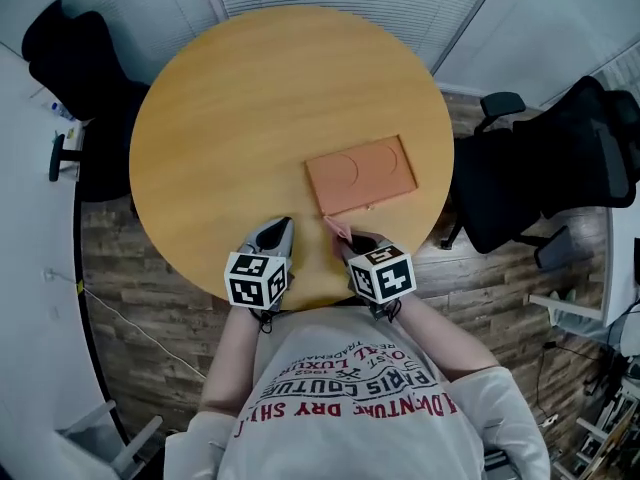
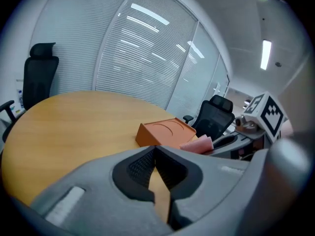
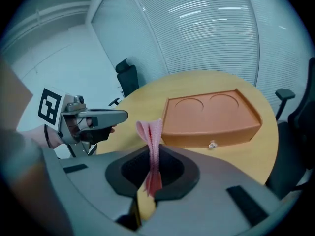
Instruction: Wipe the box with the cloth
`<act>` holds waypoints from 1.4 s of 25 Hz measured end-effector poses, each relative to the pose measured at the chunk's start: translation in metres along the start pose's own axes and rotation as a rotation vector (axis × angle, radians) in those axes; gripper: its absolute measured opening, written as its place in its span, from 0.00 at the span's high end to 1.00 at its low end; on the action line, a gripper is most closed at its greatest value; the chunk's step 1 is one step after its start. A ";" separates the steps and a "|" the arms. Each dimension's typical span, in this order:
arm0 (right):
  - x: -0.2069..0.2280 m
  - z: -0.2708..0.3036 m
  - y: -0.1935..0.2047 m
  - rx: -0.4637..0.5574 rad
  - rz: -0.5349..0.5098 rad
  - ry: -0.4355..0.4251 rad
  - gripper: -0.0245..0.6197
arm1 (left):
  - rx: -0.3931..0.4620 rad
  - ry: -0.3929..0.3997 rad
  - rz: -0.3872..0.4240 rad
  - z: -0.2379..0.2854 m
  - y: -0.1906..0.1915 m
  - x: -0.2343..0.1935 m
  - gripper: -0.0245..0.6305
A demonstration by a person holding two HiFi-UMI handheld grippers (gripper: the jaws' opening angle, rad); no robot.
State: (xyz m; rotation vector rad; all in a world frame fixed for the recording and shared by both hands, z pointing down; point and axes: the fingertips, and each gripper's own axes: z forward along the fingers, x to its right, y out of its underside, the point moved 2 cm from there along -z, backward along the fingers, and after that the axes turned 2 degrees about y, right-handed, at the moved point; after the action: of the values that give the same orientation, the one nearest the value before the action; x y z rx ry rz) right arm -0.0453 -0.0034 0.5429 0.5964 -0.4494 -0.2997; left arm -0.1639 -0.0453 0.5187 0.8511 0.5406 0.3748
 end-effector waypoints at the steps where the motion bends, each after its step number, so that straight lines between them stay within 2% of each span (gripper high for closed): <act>1: 0.003 -0.006 -0.003 0.015 -0.019 -0.009 0.91 | 0.017 -0.018 0.000 -0.003 -0.001 0.006 0.95; 6: 0.020 -0.042 -0.017 0.126 -0.021 -0.094 0.91 | 0.112 -0.106 -0.024 -0.017 -0.008 0.035 0.95; 9: 0.026 -0.064 -0.029 0.207 -0.053 -0.098 0.92 | 0.169 -0.140 -0.036 -0.029 -0.013 0.052 0.95; 13: 0.039 -0.096 -0.051 0.368 -0.165 -0.004 0.92 | 0.259 -0.178 -0.026 -0.047 -0.033 0.076 0.95; 16: 0.048 -0.119 -0.067 0.469 -0.234 0.068 0.92 | 0.329 -0.197 0.030 -0.062 -0.059 0.093 0.95; 22: 0.047 -0.156 -0.098 0.613 -0.308 0.100 0.92 | 0.416 -0.235 0.123 -0.086 -0.100 0.111 0.95; 27: 0.044 -0.172 -0.110 0.686 -0.337 0.113 0.92 | 0.436 -0.247 0.168 -0.092 -0.115 0.123 0.95; 31: 0.048 -0.174 -0.108 0.683 -0.311 0.106 0.92 | 0.439 -0.247 0.175 -0.089 -0.115 0.128 0.95; 35: 0.050 -0.176 -0.106 0.690 -0.331 0.103 0.92 | 0.440 -0.244 0.167 -0.087 -0.110 0.133 0.95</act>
State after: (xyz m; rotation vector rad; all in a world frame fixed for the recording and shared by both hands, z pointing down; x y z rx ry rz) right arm 0.0687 -0.0240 0.3659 1.3617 -0.3474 -0.4281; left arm -0.0974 0.0087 0.3457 1.3527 0.3279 0.3011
